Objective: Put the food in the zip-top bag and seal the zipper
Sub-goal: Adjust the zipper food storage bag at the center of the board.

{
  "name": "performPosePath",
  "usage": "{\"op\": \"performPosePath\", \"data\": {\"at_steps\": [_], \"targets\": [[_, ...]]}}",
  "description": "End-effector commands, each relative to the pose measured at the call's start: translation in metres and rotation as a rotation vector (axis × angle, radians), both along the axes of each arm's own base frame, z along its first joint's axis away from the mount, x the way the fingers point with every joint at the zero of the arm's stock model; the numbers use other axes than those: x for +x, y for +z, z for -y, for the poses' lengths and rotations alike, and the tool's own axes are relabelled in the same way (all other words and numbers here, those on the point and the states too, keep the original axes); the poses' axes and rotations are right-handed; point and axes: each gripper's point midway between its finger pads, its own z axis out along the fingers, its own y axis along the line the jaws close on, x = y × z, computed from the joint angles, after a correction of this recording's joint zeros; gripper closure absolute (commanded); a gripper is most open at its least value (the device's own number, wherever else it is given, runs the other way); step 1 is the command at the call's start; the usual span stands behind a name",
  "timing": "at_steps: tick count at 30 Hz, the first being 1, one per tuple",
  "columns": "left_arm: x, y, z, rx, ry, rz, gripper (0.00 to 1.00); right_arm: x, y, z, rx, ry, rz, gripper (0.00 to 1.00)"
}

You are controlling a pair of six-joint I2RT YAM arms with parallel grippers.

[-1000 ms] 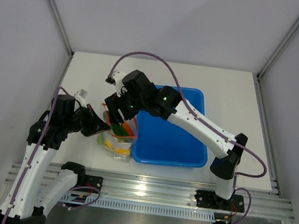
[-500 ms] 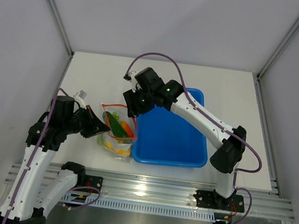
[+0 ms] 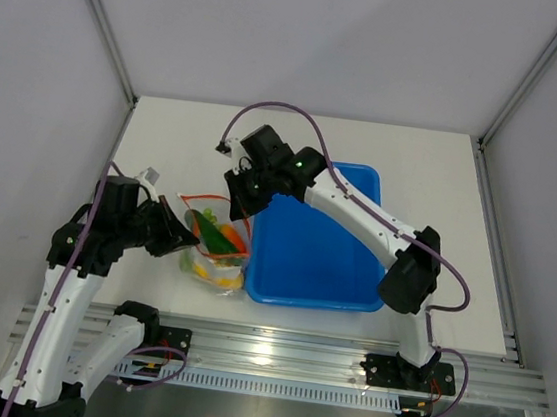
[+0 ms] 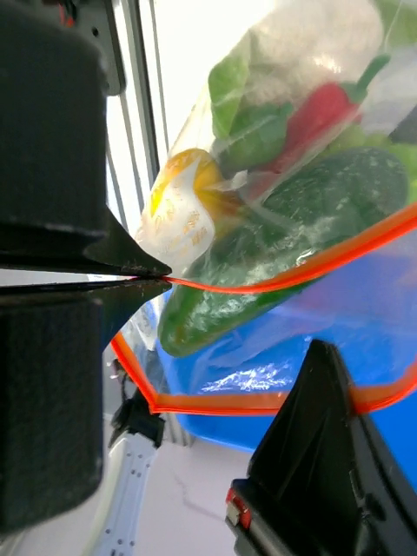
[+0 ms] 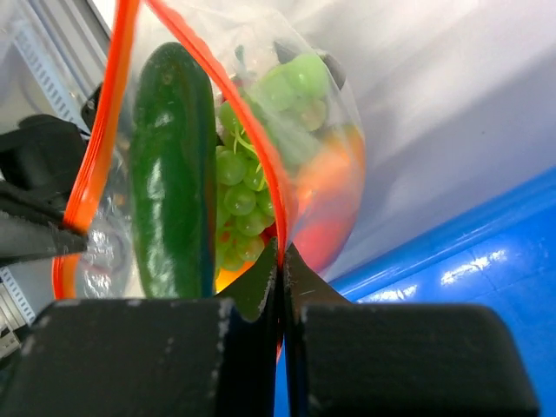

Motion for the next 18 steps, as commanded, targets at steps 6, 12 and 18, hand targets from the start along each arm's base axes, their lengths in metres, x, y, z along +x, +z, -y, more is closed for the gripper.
{"op": "performPosePath", "data": {"at_steps": [6,12,18], "targets": [[0.002,0.072,-0.044,0.17,0.165,0.232,0.99,-0.019,0.11,-0.005,0.222,0.011,0.129,1.0],[0.007,0.018,-0.025,0.119,0.084,0.071,0.99,-0.027,0.057,-0.008,0.15,0.017,0.009,1.0],[0.011,0.003,-0.02,0.105,0.068,0.044,0.99,-0.029,0.036,-0.02,0.129,0.041,-0.013,1.0]]}}
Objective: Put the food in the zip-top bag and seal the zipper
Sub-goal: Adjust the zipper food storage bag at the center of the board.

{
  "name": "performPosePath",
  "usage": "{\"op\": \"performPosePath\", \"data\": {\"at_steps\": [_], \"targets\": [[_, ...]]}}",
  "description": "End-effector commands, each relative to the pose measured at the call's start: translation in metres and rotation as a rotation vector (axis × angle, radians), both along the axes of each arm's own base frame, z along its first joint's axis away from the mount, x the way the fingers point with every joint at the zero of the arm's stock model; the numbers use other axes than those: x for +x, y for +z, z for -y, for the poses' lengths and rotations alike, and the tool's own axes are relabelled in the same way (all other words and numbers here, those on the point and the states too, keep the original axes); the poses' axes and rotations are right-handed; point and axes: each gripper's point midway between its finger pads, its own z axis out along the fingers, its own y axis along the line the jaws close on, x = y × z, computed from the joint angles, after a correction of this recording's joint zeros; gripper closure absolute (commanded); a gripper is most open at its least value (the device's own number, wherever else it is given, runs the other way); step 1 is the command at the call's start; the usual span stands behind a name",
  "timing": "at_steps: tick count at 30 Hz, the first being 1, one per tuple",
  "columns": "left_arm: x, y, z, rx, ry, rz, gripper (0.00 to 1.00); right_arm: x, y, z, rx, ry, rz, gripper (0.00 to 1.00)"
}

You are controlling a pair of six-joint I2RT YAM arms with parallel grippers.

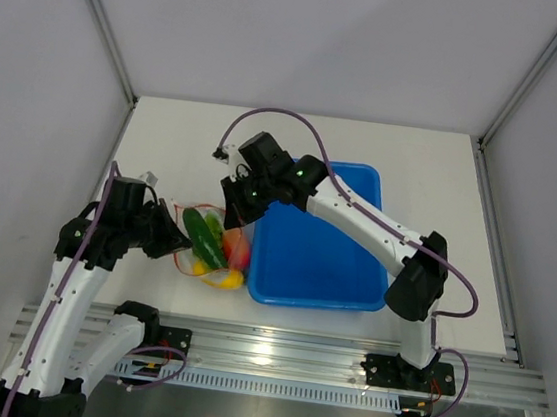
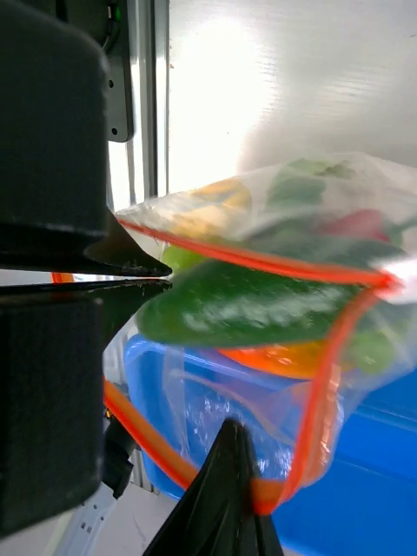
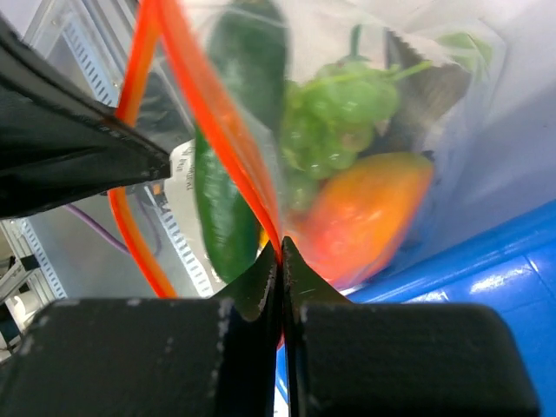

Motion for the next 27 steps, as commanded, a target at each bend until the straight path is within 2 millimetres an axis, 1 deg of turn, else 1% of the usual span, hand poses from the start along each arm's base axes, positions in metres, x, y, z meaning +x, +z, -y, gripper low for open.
{"op": "performPosePath", "data": {"at_steps": [1,2,3,4,5,6,8,9,12,14,15,17,18,20,22,23,24,25,26,27], "targets": [[0.009,0.034,0.002,-0.023,-0.011,0.124,0.99,0.004,0.022,-0.015,0.077,0.013,0.036,1.0],[0.008,0.04,-0.002,-0.005,0.007,0.136,0.99,0.005,0.026,-0.015,0.085,0.009,0.04,1.0],[0.007,0.042,-0.005,0.008,0.017,0.14,0.99,0.007,0.034,-0.017,0.105,0.006,0.045,1.0],[0.005,0.043,-0.009,0.022,0.032,0.137,0.99,0.008,0.037,-0.017,0.113,0.006,0.042,1.0],[0.003,0.047,-0.012,0.035,0.047,0.141,0.97,0.008,0.039,-0.017,0.119,0.005,0.039,1.0],[-0.003,0.042,-0.02,0.065,0.078,0.113,0.89,0.01,0.043,-0.017,0.13,0.004,0.037,1.0],[-0.008,0.038,-0.026,0.085,0.105,0.096,0.76,0.007,0.044,-0.019,0.142,0.011,0.019,1.0],[-0.013,0.035,-0.029,0.094,0.116,0.095,0.66,0.007,0.042,-0.019,0.14,0.011,0.012,1.0],[-0.022,0.026,-0.03,0.09,0.128,0.081,0.47,0.006,0.038,-0.02,0.14,0.017,-0.003,1.0],[-0.025,0.015,-0.029,0.091,0.126,0.044,0.43,0.005,0.035,-0.02,0.138,0.019,-0.015,1.0],[-0.027,0.004,-0.029,0.094,0.125,0.01,0.39,0.005,0.035,-0.021,0.14,0.02,-0.015,1.0],[-0.027,-0.004,-0.029,0.097,0.122,-0.021,0.37,0.004,0.034,-0.021,0.144,0.024,-0.021,1.0],[-0.028,-0.013,-0.028,0.098,0.116,-0.045,0.36,0.004,0.035,-0.021,0.146,0.024,-0.021,1.0],[-0.022,-0.017,-0.021,0.075,0.091,-0.049,0.36,0.004,0.036,-0.021,0.148,0.025,-0.023,1.0],[-0.022,-0.03,-0.014,0.049,0.068,-0.089,0.37,0.004,0.038,-0.021,0.153,0.025,-0.021,1.0],[-0.016,-0.035,-0.012,0.043,0.063,-0.09,0.39,0.004,0.038,-0.021,0.153,0.024,-0.023,1.0],[-0.013,-0.037,-0.01,0.036,0.057,-0.091,0.47,0.004,0.038,-0.02,0.153,0.024,-0.027,1.0],[-0.011,-0.038,-0.01,0.036,0.055,-0.095,0.52,0.004,0.037,-0.02,0.153,0.024,-0.03,1.0],[-0.006,-0.039,-0.008,0.035,0.046,-0.092,0.65,0.006,0.037,-0.018,0.153,0.018,-0.03,1.0],[-0.003,-0.038,-0.007,0.034,0.038,-0.085,0.72,0.006,0.036,-0.018,0.151,0.016,-0.038,1.0]]}}
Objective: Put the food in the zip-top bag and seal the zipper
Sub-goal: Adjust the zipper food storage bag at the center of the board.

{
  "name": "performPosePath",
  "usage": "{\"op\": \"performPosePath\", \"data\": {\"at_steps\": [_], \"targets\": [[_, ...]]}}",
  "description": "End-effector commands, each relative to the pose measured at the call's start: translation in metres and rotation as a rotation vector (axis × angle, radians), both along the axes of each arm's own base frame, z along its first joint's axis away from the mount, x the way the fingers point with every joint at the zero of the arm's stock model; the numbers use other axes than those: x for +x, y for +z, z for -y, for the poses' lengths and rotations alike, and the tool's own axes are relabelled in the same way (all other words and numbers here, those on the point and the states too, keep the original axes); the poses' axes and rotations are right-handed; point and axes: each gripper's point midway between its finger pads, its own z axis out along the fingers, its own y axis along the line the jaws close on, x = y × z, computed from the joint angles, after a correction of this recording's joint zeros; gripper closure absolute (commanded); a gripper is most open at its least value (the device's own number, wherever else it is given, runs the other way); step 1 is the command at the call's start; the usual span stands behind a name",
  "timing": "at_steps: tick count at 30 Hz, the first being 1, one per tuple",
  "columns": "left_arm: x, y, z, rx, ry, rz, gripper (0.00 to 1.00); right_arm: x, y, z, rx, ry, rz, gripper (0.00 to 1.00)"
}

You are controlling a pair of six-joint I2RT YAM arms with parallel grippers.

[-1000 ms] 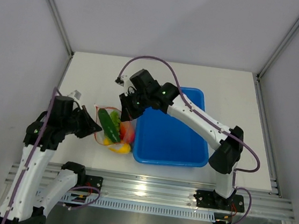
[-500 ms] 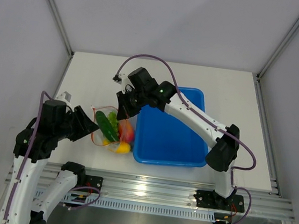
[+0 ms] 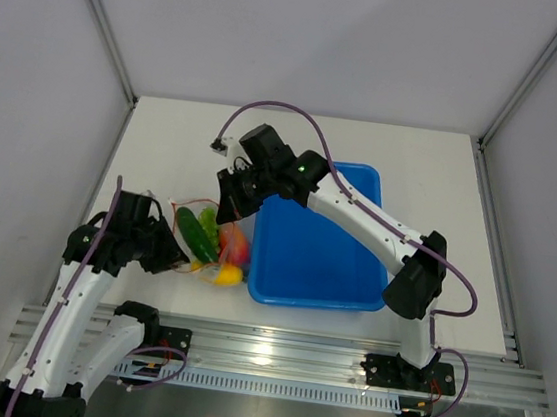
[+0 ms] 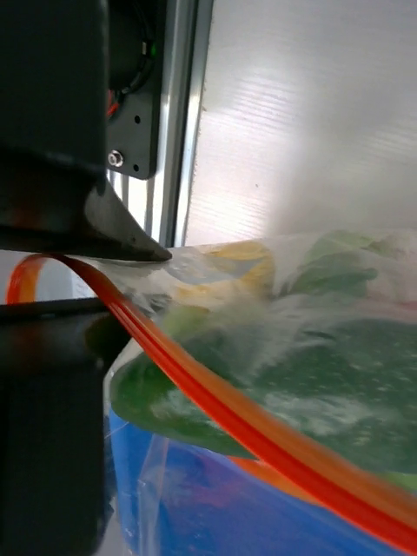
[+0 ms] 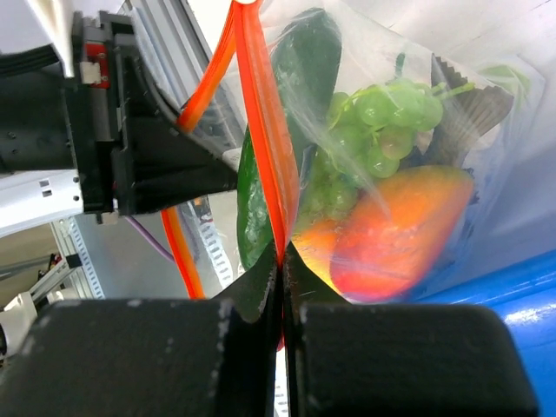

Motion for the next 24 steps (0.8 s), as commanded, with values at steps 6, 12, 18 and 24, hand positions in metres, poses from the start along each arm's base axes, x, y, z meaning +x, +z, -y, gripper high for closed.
{"op": "performPosePath", "data": {"at_steps": [6,12,18,24], "targets": [[0.039,0.053,0.007,-0.018,-0.05,0.18,0.99,0.0,0.019,-0.002,0.065,0.021,-0.004,1.0],[0.043,0.13,0.004,-0.023,-0.043,0.426,0.99,-0.02,0.046,-0.002,0.077,0.086,0.133,1.0],[0.035,0.045,0.02,-0.076,-0.112,0.161,0.99,-0.025,0.009,-0.006,0.048,0.086,0.022,1.0],[0.037,0.044,0.019,-0.07,-0.115,0.192,0.99,-0.02,-0.006,-0.009,0.024,0.086,-0.02,1.0]]}}
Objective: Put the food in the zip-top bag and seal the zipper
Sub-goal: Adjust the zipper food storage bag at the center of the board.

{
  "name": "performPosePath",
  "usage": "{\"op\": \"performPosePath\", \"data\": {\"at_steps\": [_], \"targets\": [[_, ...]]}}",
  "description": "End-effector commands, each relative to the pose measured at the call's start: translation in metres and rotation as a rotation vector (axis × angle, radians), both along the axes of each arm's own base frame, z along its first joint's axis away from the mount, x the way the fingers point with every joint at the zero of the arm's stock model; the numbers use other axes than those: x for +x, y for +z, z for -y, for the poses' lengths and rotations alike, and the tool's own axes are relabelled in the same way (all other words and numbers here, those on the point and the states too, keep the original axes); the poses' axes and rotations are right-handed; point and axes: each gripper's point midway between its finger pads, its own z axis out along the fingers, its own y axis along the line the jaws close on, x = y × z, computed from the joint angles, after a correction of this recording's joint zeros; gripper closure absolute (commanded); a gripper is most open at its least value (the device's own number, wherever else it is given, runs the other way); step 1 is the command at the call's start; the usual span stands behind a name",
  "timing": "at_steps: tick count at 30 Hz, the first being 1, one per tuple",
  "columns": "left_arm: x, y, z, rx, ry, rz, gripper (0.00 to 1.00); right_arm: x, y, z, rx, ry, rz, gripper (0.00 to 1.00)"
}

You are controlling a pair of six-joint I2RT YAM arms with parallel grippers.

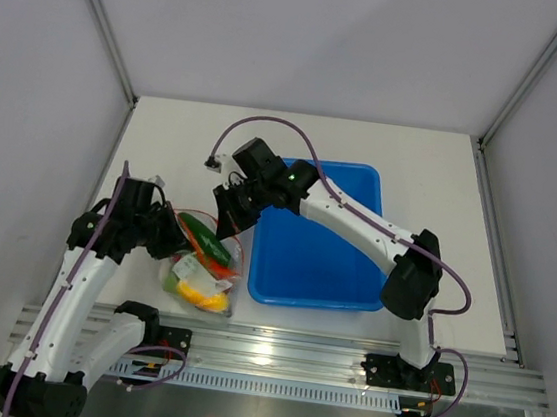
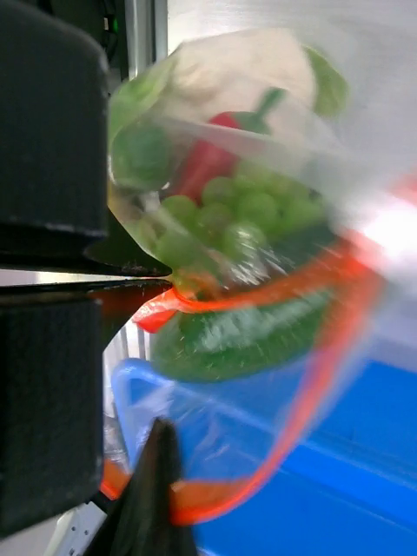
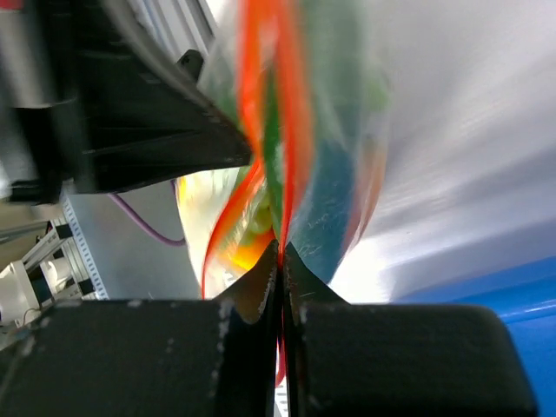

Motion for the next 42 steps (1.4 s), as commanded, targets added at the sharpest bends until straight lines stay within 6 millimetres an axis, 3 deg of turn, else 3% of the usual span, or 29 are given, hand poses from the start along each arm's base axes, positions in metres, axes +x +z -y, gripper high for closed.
{"op": "performPosePath", "data": {"at_steps": [1,4,8,9,10,13,16,21,25,29,37,40,42], "targets": [[0.014,0.048,0.002,-0.018,-0.028,0.197,0.99,0.004,0.029,-0.009,0.09,0.006,0.028,1.0],[0.016,0.075,-0.001,-0.012,-0.017,0.256,0.99,0.008,0.043,-0.011,0.13,-0.007,0.05,1.0],[0.01,0.084,-0.001,-0.023,0.003,0.236,0.97,0.007,0.043,-0.01,0.128,-0.006,0.035,1.0],[0.009,0.083,-0.001,-0.03,0.014,0.224,0.88,0.008,0.042,-0.01,0.125,-0.008,0.032,1.0],[0.008,0.082,-0.001,-0.033,0.02,0.219,0.7,0.008,0.041,-0.01,0.122,-0.008,0.03,1.0],[0.0,0.074,0.004,-0.066,0.023,0.169,0.49,0.008,0.044,-0.009,0.124,-0.011,0.035,1.0],[-0.011,0.056,0.013,-0.115,0.001,0.098,0.44,0.008,0.049,-0.009,0.133,-0.012,0.046,1.0],[-0.018,0.028,0.008,-0.078,0.008,0.027,0.4,0.009,0.057,-0.01,0.149,-0.012,0.054,1.0],[-0.014,0.014,-0.001,-0.017,0.022,-0.017,0.4,0.007,0.06,-0.011,0.153,-0.008,0.06,1.0],[-0.01,0.008,-0.006,0.018,0.028,-0.019,0.48,0.007,0.06,-0.008,0.142,-0.01,0.076,1.0],[-0.003,0.008,-0.011,0.049,0.033,0.017,0.8,0.009,0.057,-0.004,0.126,-0.017,0.083,1.0],[0.002,0.013,-0.01,0.048,0.024,0.027,0.99,0.009,0.056,-0.005,0.123,-0.012,0.08,1.0],[0.004,0.025,-0.009,0.045,0.013,0.059,0.99,0.009,0.055,-0.005,0.12,-0.012,0.079,1.0]]}}
